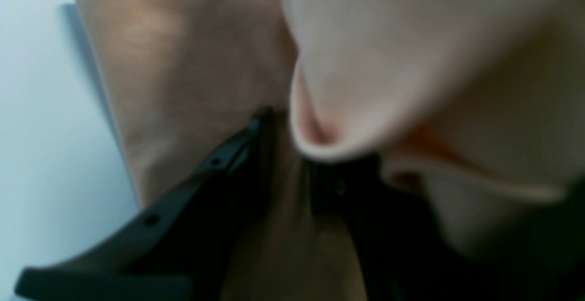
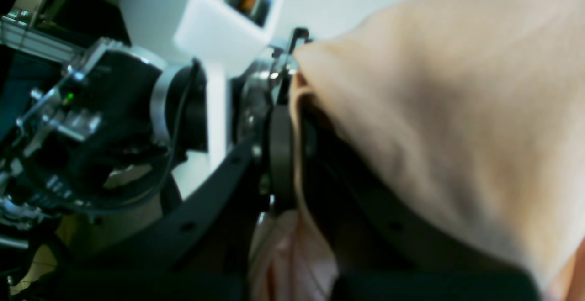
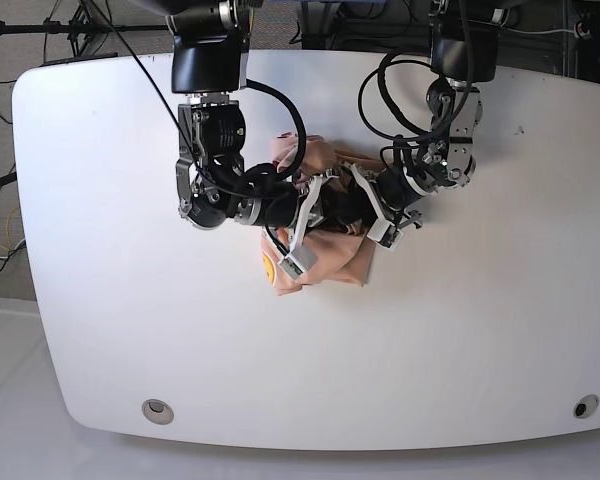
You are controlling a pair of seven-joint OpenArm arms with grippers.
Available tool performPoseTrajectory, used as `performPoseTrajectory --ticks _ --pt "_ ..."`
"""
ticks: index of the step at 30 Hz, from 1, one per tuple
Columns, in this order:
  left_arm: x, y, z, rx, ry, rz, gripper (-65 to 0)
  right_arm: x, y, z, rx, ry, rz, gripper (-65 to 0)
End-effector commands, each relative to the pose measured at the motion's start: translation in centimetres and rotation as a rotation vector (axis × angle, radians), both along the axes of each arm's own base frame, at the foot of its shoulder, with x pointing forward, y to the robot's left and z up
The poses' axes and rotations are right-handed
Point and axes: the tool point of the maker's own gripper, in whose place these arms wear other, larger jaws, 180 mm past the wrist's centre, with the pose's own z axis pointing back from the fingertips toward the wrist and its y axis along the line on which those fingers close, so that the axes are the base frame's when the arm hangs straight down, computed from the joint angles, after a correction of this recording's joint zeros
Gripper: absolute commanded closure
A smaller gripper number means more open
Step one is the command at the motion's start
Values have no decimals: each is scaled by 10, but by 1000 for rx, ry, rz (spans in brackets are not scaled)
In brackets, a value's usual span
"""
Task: Fold the T-shirt properly
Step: 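Hold the bundled shirt with both grippers and press it down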
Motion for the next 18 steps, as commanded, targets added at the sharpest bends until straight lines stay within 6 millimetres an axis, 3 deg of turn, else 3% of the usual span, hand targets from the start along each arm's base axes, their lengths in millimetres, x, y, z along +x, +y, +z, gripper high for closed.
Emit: performPoseTrajectory --ticks 1,9,18 --pt "-16 6 -22 102 79 -40 -126 8 3 1 4 -12 8 0" --pt "-16 8 -12 104 46 -38 -126 13 -12 -19 -4 11 -28 0" --pt "-9 2 21 98 -60 -40 -127 19 -29 -36 -5 38 -78 0"
